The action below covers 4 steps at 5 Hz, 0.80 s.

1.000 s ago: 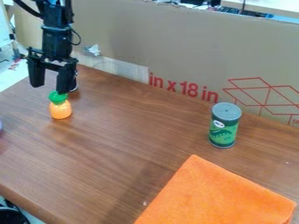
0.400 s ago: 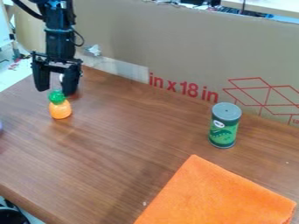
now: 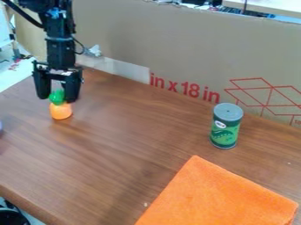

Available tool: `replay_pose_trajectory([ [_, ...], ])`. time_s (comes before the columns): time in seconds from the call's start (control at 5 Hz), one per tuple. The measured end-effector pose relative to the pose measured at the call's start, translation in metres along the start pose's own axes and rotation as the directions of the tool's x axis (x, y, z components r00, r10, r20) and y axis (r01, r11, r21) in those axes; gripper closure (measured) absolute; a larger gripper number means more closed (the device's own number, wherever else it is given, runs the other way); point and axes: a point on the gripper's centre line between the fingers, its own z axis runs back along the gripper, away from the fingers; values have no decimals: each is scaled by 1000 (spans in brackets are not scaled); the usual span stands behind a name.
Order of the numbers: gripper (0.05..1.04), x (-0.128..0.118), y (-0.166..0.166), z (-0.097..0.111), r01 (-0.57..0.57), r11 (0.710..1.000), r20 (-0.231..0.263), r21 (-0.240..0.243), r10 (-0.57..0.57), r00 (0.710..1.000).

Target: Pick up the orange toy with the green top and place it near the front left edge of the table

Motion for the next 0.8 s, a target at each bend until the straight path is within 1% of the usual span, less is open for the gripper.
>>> replay_pose_trajectory([
  [0.2, 126, 2, 15, -17, -64, 998, -56, -26, 62, 997],
  [0.4, 339, 1, 22, -18, -98, 995, -52, -24, 96, 994],
  [0.6, 348, -6, 17, -10, -76, 996, -25, -44, 75, 997],
  [0.8, 348, -20, 7, 14, -42, 997, 51, -71, 46, 998],
])
